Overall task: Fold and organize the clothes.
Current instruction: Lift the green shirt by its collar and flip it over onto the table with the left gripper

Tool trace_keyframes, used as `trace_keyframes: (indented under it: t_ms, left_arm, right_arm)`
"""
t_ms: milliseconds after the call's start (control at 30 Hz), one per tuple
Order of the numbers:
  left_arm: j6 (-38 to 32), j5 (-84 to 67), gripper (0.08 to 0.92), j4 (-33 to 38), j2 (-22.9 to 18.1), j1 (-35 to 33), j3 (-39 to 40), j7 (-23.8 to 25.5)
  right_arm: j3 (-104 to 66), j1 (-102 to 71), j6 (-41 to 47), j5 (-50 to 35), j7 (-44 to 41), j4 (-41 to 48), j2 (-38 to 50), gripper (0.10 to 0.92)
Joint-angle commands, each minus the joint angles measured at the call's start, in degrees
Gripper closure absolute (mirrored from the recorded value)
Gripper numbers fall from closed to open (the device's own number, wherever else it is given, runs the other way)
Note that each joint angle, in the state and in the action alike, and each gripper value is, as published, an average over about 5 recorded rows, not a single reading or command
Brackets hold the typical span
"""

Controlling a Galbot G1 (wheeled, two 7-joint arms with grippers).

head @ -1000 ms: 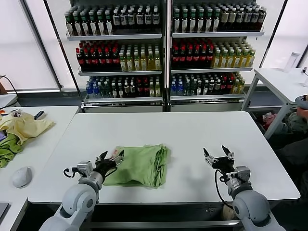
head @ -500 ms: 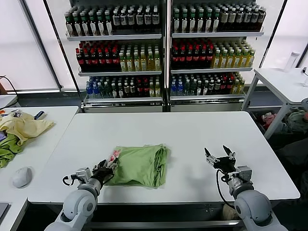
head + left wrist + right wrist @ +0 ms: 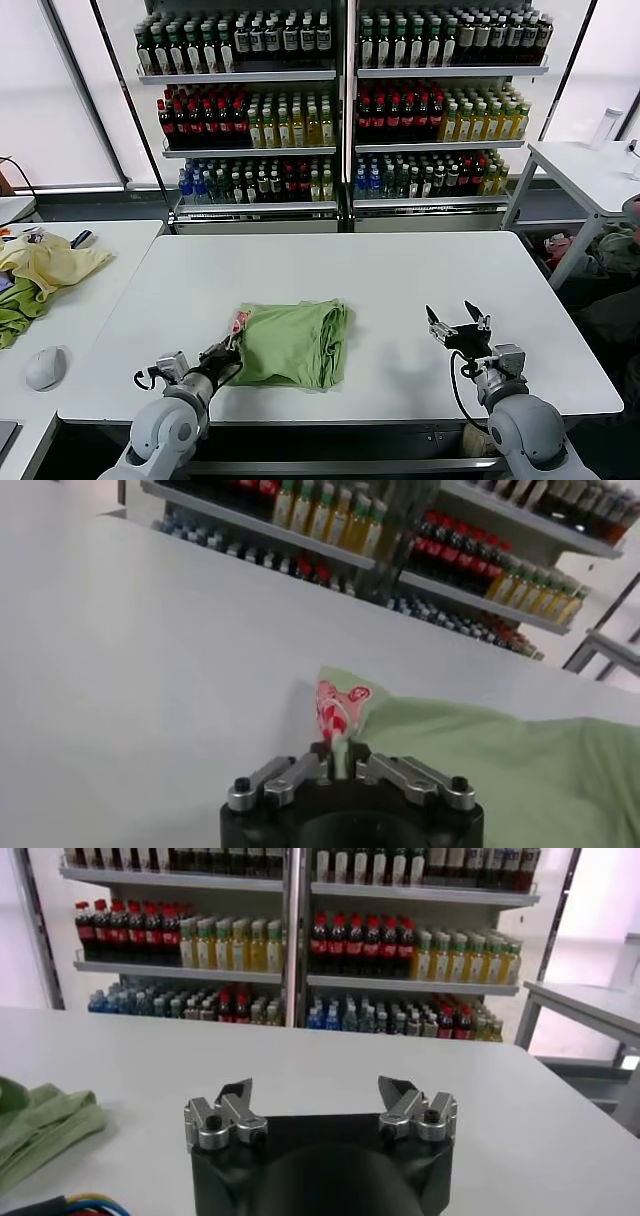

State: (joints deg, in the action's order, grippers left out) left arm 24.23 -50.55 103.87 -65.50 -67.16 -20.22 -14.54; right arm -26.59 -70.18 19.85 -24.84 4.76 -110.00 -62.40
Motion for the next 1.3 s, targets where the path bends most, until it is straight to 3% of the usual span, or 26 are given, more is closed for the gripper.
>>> trace_keyframes:
  t_ms: [33,333,567,733,833,967,1133,1300]
  left_arm:
    - [-0.63,-18.41,0.870,1.26,-0.67,-0.60,-7.73,0.52]
    - [1.17,-33.72,0.886,3.77,1.74,-2.22,-22.85,-2.27]
    - [2.54,-39.99,0.886,2.65,10.85,-3.28,-38.27,-3.69]
    - [3.16,-39.39,0.886,4.19,17.31,-2.72,-43.20,-4.42]
    - [3.61,-34.29,0.886,8.95,18.07,-2.00,-39.11,-5.14]
    - [3.65,-21.61,0.886,14.67,14.90,-0.18,-26.61,-6.30]
    - [3.58,-7.36,0.886,16.25,7.76,3.30,-8.21,-7.93]
    - [2.66,12.04,0.886,10.76,-1.30,3.80,4.89,-6.32]
  right_arm:
    - [-0.13,-0.01,0.04,-0.27,0.12,-0.21,-0.01,0.203]
    - [-0.30,0.14,-0.07,-0.96,0.13,-0.19,0.12,0.203]
    - [-0.13,0.59,-0.39,-1.67,0.03,0.03,-0.02,0.203]
    - [-0.04,0.74,-0.56,-2.07,-0.04,-0.15,-0.06,0.203]
    - [-0.04,0.64,-0.61,-2.14,-0.05,-0.46,-0.16,0.203]
    - [-0.03,0.56,-0.59,-2.11,-0.03,-1.02,-0.55,0.203]
    - [-0.33,0.46,-0.45,-2.08,0.02,-1.90,-0.99,0.203]
    - [-1.01,0.25,-0.57,-2.02,-0.02,-2.06,-1.34,0.203]
